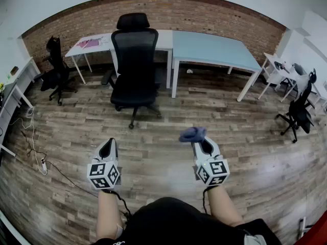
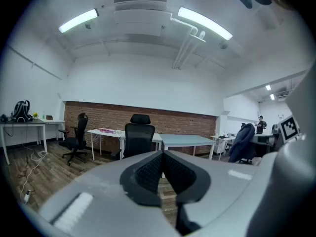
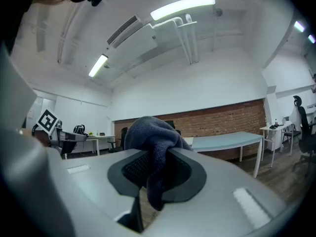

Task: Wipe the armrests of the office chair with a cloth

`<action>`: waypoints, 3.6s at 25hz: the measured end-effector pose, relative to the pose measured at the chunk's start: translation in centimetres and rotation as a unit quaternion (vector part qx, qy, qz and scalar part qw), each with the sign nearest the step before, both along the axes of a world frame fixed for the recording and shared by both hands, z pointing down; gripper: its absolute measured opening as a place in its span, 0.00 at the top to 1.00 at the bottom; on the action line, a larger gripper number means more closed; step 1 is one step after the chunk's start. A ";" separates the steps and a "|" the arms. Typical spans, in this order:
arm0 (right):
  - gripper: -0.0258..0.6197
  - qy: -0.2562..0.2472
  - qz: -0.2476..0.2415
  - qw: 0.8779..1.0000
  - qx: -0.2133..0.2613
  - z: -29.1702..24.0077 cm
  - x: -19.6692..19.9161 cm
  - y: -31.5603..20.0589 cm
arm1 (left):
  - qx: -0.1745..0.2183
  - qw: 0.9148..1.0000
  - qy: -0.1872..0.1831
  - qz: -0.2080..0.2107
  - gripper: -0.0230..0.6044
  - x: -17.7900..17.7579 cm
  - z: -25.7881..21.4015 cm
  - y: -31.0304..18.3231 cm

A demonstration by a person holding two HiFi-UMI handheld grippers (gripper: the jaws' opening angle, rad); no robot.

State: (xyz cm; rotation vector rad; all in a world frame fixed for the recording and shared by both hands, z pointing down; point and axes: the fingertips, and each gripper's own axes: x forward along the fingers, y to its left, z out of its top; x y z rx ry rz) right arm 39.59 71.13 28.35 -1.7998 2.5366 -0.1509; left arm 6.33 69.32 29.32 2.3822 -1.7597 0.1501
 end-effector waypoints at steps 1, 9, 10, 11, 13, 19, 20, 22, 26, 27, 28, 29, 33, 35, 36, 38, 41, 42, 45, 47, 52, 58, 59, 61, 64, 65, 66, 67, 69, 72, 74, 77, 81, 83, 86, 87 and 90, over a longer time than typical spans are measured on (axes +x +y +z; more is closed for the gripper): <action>0.86 0.001 -0.001 1.000 0.005 -0.2 -0.2 0.0 | 0.001 1.000 0.000 0.000 0.96 0.0 -0.1 0.0; 0.86 0.020 -0.013 1.000 0.015 -0.6 -0.9 0.5 | 0.000 1.000 0.000 0.002 0.96 0.5 -0.1 0.4; 0.86 0.019 -0.014 1.000 0.013 -0.6 -1.0 0.6 | 0.000 1.000 0.000 0.001 0.96 0.5 -0.2 0.5; 0.86 0.017 -0.015 1.000 0.011 -0.6 -1.0 0.6 | 0.000 1.000 0.000 0.000 0.96 0.5 -0.3 0.6; 0.86 0.016 -0.016 1.000 0.010 -0.6 -0.9 0.7 | 0.000 1.000 0.002 -0.001 0.96 0.5 -0.2 0.7; 0.86 0.021 -0.015 1.000 0.008 -0.3 -0.7 0.9 | -0.002 1.000 -0.002 0.002 0.96 0.9 0.0 0.8; 0.86 0.021 -0.015 1.000 0.008 -0.2 -0.8 0.9 | -0.002 1.000 -0.003 0.004 0.96 1.0 0.1 0.8; 0.86 0.023 -0.015 1.000 0.006 -0.1 -1.0 0.9 | -0.002 1.000 -0.004 0.004 0.96 0.9 0.1 0.8; 0.86 0.031 -0.015 0.999 0.004 0.2 -1.0 1.2 | -0.005 1.000 -0.001 0.005 0.96 1.0 0.4 0.8; 0.86 0.033 -0.014 0.999 0.003 0.4 -1.0 1.3 | -0.006 1.000 -0.001 0.007 0.96 1.2 0.5 0.7; 0.86 0.033 -0.012 0.999 0.002 0.5 -0.9 1.2 | -0.007 1.000 -0.002 0.011 0.96 1.4 0.6 0.6; 0.86 0.033 -0.010 0.999 0.000 0.6 -0.9 1.1 | -0.007 1.000 -0.004 0.014 0.96 1.5 0.8 0.5; 0.86 0.033 -0.006 0.999 -0.006 0.9 -1.4 0.6 | -0.011 1.000 -0.007 0.021 0.96 1.3 1.3 -0.2; 0.86 0.038 -0.008 0.999 -0.006 0.9 -2.0 0.2 | -0.012 1.000 -0.004 0.021 0.96 0.7 1.3 -0.6; 0.86 0.042 -0.008 0.999 -0.006 0.9 -2.4 0.1 | -0.011 1.000 -0.002 0.021 0.96 0.4 1.3 -0.9; 0.86 0.049 -0.008 0.999 -0.006 1.0 -3.3 -0.2 | -0.009 1.000 0.004 0.022 0.96 -0.3 1.3 -1.4; 0.86 0.056 -0.004 0.998 -0.007 0.9 -4.5 -0.7 | -0.006 1.000 0.009 0.029 0.96 -1.3 1.4 -2.2; 0.86 0.059 -0.001 0.998 -0.007 0.9 -4.9 -0.9 | -0.006 0.999 0.011 0.033 0.96 -1.5 1.5 -2.5; 0.86 0.062 0.004 0.998 -0.009 1.0 -6.3 -1.2 | -0.005 0.999 0.016 0.045 0.96 -2.3 1.8 -3.3; 0.86 0.045 0.007 0.999 -0.015 1.2 -7.2 -1.3 | -0.009 0.998 0.018 0.055 0.96 -2.7 2.5 -3.9; 0.86 0.016 0.019 0.999 -0.032 2.3 -7.9 -2.2 | -0.027 0.997 0.017 0.071 0.96 -3.1 4.0 -5.3; 0.86 0.029 0.018 0.999 -0.035 3.9 -7.3 -4.7 | -0.033 0.997 0.022 0.068 0.96 -2.2 5.1 -8.3; 0.86 0.026 0.018 0.999 -0.035 4.1 -7.0 -5.5 | -0.036 0.997 0.021 0.070 0.96 -1.8 5.4 -8.9; 0.86 0.019 0.019 0.999 -0.036 4.5 -6.2 -7.6 | -0.037 0.997 0.015 0.073 0.96 -0.7 5.6 -10.7; 0.86 0.017 0.010 0.999 -0.038 4.9 -4.9 -11.7 | -0.034 0.997 0.004 0.071 0.96 1.2 5.3 -14.2; 0.86 0.019 0.005 0.999 -0.038 4.9 -4.4 -13.1 | -0.033 0.997 0.003 0.069 0.96 1.8 5.0 -15.5; 0.86 0.023 0.000 0.999 -0.036 4.8 -3.9 -14.5 | -0.030 0.997 0.002 0.067 0.96 2.5 4.6 -16.8; 0.86 0.026 -0.006 0.999 -0.033 4.5 -3.3 -15.9 | -0.027 0.998 0.002 0.065 0.96 3.2 4.2 -18.1; 0.86 0.026 -0.016 0.999 -0.029 4.1 -1.9 -18.7 | -0.021 0.998 -0.001 0.061 0.96 4.8 3.3 -20.6; 0.86 0.019 -0.026 0.999 -0.034 4.2 0.9 -22.5 | -0.017 0.998 -0.010 0.057 0.96 7.7 2.6 -23.9; 0.86 0.018 -0.029 0.999 -0.037 4.5 2.6 -24.7 | -0.018 0.998 -0.019 0.058 0.96 9.4 2.6 -25.9; 0.86 0.014 -0.031 0.998 -0.043 4.9 4.6 -27.2 | -0.020 0.998 -0.025 0.057 0.96 11.6 2.4 -28.7; 0.86 -0.010 -0.034 0.997 -0.067 5.5 7.3 -30.6 | -0.027 0.998 -0.030 0.053 0.96 14.2 2.6 -31.9; 0.86 -0.025 -0.030 0.997 -0.068 5.3 8.4 -32.0 | -0.034 0.998 -0.034 0.050 0.96 15.1 3.0 -33.3; 0.86 -0.023 -0.027 0.997 -0.065 5.3 9.3 -34.0 | -0.041 0.998 -0.028 0.049 0.96 15.7 3.6 -35.3; 0.86 -0.023 -0.026 0.997 -0.068 5.5 9.4 -34.7 | -0.041 0.998 -0.027 0.050 0.96 15.9 3.7 -36.0; 0.86 -0.019 -0.027 0.997 -0.074 6.1 9.0 -37.3 | -0.039 0.998 -0.023 0.054 0.96 16.0 4.0 -38.9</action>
